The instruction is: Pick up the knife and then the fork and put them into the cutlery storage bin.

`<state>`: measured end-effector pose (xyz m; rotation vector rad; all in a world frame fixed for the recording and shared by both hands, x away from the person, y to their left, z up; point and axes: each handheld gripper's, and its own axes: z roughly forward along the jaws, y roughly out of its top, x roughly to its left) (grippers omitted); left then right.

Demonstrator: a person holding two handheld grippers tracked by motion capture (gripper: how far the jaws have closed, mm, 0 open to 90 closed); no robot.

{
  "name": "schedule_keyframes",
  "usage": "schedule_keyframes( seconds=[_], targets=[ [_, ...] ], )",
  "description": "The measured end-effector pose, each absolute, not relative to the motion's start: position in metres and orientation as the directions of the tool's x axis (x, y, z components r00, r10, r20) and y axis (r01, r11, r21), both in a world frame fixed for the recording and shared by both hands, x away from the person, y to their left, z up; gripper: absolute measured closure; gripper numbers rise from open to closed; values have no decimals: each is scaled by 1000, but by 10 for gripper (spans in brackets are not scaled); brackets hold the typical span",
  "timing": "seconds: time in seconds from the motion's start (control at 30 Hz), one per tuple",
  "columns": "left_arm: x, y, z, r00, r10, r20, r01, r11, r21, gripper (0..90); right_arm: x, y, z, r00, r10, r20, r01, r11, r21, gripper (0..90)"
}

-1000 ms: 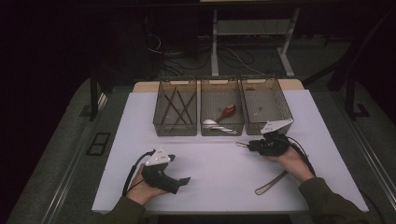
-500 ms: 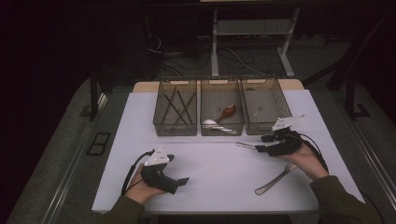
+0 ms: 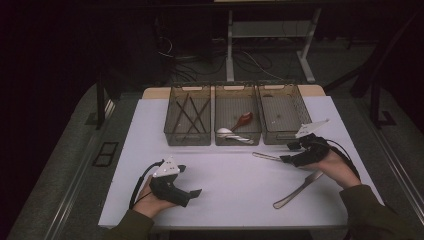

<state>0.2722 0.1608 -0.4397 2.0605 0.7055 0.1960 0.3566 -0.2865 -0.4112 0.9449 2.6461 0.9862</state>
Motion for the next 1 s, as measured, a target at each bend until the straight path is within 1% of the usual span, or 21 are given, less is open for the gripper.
schedule_keyframes(
  seconds=[0.13, 0.33, 0.47, 0.6, 0.7, 0.8, 1.0],
  targets=[
    [272, 160, -440, 826, 548, -130, 405, -418, 813, 0, 362, -283, -414, -813, 581, 44, 496, 652, 574, 332],
    [272, 160, -440, 828, 545, -131, 404, -418, 814, 0, 372, -277, -417, -849, 528, 24, 477, 744, 468, 328],
    [272, 160, -440, 829, 543, -133, 405, -420, 812, 0, 379, -275, -423, -855, 515, 57, 487, 762, 427, 329],
    [272, 159, -440, 830, 542, -134, 406, -421, 811, 0, 383, -273, -424, -862, 504, 45, 480, 787, 387, 349],
    [272, 159, -440, 829, 542, -137, 408, -419, 811, 0, 386, -271, -423, -868, 494, 42, 474, 801, 365, 392],
    [272, 159, -440, 831, 540, -135, 406, -422, 811, 0, 387, -264, -420, -886, 464, 17, 444, 835, 325, 438],
    [271, 159, -440, 832, 538, -137, 405, -420, 812, 0, 390, -251, -416, -907, 422, -4, 405, 872, 274, 567]
  ],
)
